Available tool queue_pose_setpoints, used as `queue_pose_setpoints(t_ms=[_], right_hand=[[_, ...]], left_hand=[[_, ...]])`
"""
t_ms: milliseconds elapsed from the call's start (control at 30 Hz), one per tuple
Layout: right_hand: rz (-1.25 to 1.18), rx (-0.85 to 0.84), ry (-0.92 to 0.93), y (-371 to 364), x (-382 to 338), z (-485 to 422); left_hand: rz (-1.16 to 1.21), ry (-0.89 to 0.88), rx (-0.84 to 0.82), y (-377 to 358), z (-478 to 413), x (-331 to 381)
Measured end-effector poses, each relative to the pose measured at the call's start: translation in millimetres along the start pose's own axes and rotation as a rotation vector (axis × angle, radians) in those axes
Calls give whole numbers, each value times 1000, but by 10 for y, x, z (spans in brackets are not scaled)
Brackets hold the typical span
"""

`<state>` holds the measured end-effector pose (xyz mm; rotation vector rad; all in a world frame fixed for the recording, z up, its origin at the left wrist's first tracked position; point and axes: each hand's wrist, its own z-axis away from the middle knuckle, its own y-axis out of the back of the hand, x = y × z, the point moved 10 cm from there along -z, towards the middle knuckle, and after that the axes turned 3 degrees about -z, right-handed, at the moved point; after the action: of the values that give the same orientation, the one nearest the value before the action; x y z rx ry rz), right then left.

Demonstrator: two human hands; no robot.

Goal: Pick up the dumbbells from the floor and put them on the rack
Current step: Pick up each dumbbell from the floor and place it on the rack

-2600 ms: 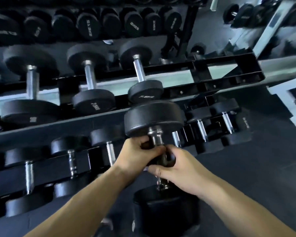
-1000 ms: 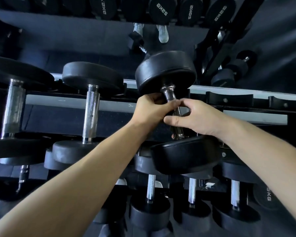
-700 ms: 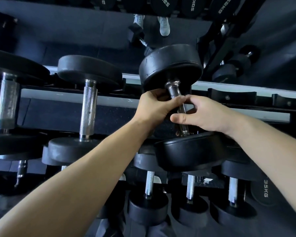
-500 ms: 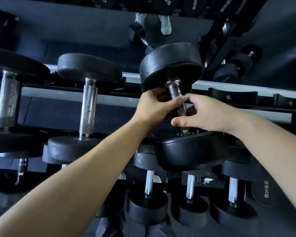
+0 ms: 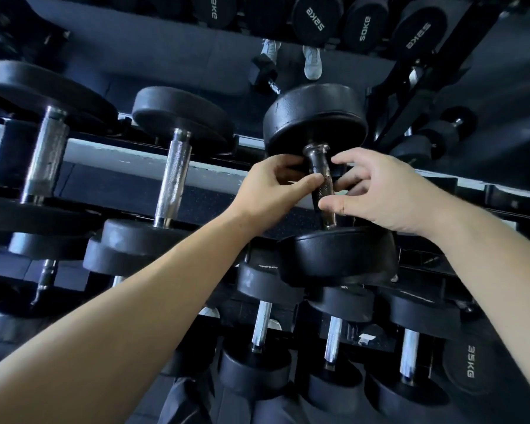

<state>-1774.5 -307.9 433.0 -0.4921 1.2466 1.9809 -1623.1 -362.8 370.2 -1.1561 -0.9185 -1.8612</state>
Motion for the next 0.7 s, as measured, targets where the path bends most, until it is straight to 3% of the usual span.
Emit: queue_pose_setpoints(t_ms=[400,700], right_hand=[[10,149,165,-324,-652,499],[-23,186,260,-1186,-1471,880]], left_hand=[[77,0,132,694,844,-24],[287,-89,196,1422,1834,-195]])
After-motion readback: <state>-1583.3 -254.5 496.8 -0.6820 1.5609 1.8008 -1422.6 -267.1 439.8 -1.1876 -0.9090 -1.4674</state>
